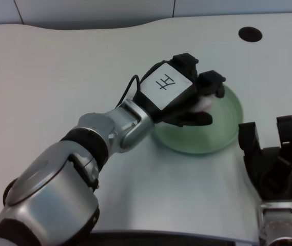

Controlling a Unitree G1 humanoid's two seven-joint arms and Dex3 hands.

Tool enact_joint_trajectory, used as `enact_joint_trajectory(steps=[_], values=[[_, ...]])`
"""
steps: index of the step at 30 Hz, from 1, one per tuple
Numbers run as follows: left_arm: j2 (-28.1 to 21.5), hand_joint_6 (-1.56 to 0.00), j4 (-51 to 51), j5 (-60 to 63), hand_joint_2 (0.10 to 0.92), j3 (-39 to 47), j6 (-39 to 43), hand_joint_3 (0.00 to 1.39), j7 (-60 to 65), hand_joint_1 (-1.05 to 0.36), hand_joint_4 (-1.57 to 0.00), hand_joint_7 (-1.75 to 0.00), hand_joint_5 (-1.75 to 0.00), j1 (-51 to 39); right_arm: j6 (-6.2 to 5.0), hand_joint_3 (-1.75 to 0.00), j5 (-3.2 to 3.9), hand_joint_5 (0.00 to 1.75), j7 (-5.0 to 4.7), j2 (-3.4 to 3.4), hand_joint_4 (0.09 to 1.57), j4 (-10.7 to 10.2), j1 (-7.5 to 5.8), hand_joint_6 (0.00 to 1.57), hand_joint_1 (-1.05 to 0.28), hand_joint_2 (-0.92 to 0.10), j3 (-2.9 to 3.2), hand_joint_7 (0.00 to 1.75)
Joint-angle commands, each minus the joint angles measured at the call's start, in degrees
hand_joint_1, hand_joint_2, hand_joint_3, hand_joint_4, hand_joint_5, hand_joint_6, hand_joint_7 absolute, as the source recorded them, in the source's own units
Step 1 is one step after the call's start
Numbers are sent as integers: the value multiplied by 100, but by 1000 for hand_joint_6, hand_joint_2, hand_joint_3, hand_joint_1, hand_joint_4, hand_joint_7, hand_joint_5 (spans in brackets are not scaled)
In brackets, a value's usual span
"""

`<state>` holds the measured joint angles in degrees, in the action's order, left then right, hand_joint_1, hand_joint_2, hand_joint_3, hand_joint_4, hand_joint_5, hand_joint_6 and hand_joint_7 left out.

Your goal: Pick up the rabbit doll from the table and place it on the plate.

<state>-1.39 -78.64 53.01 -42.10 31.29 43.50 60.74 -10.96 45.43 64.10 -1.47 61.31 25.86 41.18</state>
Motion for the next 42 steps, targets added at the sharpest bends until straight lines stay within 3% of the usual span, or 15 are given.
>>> enact_joint_trajectory(steps=[1,8,15,20,27,30,34,38,42], values=[[-21,-304,12,-211,921,170,58,547,-316,-848,-92,-38,-492,35,30,-222,61,1746,50,-85,767,176,-276,576,-584,-921,58,1746],[-1,-282,44,-401,921,336,197,560,-556,-888,-87,-10,-443,9,39,-234,53,1746,22,-71,764,211,-241,566,-581,-921,54,1746],[8,-209,113,-894,921,786,582,419,-1016,-898,-55,0,-420,-73,78,-239,53,1746,1,-49,780,282,-184,577,-557,-921,61,1745],[-141,-239,204,-1422,921,1307,1170,267,-1075,-842,-116,-20,-423,-285,106,-225,56,1746,-95,-52,791,282,-174,609,-556,-921,77,1696],[-641,-233,336,-2565,921,2353,1933,244,-2161,-813,-136,-10,-352,-821,202,-209,6,1746,-175,0,800,368,-127,620,-550,-921,50,1688],[-708,-256,403,-3572,921,3130,2208,212,-3236,-829,-189,-15,-344,-1227,281,-191,-2,1746,-209,55,790,468,-82,618,-553,-921,55,1672],[-655,-252,517,-4423,921,3742,2261,167,-4482,-830,-245,-6,-308,-1468,307,-162,-10,1746,-250,86,790,529,-49,637,-564,-921,57,1635],[-410,-216,854,-6434,921,5016,1696,137,-7014,-832,-275,-3,-257,-1994,378,-148,-78,1746,-390,171,796,627,54,644,-572,-921,10,1631],[-263,-196,1021,-7552,921,5786,832,139,-8543,-824,-266,-1,-227,-2205,403,-145,-103,1746,-436,222,794,666,104,645,-571,-921,-6,1619]])
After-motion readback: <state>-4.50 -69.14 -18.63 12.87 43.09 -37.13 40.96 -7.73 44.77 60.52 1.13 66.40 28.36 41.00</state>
